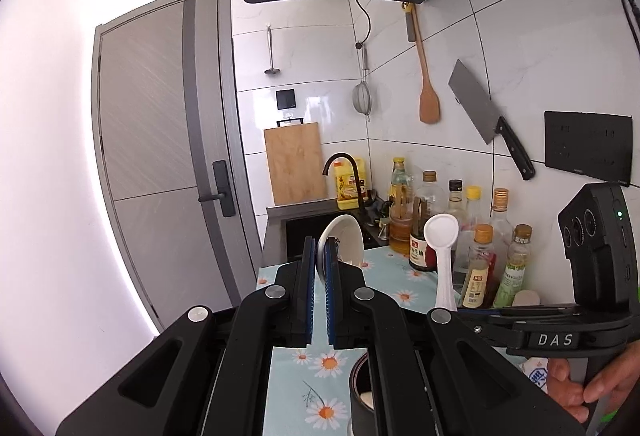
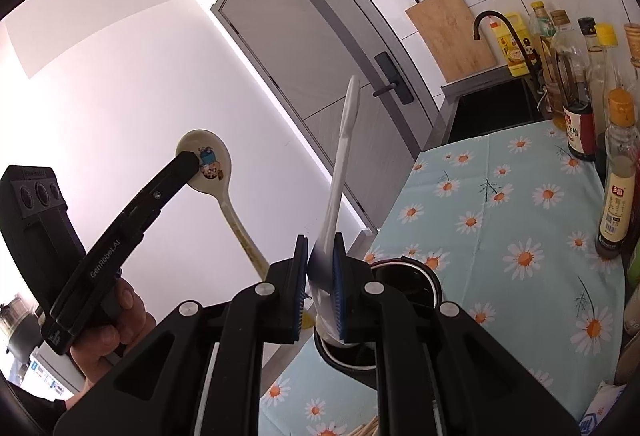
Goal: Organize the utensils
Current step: 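Lift the ceramic spoon with the left tool while the right tool lifts the plastic spoon over the holder, then open the left tool releasing the ceramic spoon into the holder while the right tool releases the plastic spoon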
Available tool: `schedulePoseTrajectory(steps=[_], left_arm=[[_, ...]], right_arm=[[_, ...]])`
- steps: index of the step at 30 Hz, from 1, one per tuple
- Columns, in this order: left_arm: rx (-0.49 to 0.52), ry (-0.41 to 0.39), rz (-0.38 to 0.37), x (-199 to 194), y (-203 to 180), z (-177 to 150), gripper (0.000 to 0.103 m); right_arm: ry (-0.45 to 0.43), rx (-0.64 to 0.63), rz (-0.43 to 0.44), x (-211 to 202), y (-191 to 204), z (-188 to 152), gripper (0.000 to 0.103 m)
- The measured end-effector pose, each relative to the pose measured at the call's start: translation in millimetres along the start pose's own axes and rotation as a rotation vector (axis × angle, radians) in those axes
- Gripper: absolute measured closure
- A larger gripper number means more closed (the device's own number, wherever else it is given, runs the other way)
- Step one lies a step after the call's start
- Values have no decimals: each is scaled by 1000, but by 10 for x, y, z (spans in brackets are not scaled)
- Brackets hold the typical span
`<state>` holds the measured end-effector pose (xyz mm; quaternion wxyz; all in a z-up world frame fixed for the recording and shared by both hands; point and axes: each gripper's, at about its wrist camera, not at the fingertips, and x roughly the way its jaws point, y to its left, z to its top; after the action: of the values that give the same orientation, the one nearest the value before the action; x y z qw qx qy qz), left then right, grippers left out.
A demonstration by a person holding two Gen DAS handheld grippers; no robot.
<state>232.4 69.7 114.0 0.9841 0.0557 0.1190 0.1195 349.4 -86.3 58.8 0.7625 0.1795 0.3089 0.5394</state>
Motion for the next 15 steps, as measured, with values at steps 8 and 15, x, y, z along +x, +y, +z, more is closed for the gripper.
schedulePoseTrajectory(steps=[8, 15], left_arm=[[-41, 23, 22, 286, 70, -148, 100], [-74, 55, -7, 415, 64, -295, 100]], right_arm=[[4, -19, -51, 144, -101, -22, 89], [32, -36, -103, 292, -184, -89, 89]])
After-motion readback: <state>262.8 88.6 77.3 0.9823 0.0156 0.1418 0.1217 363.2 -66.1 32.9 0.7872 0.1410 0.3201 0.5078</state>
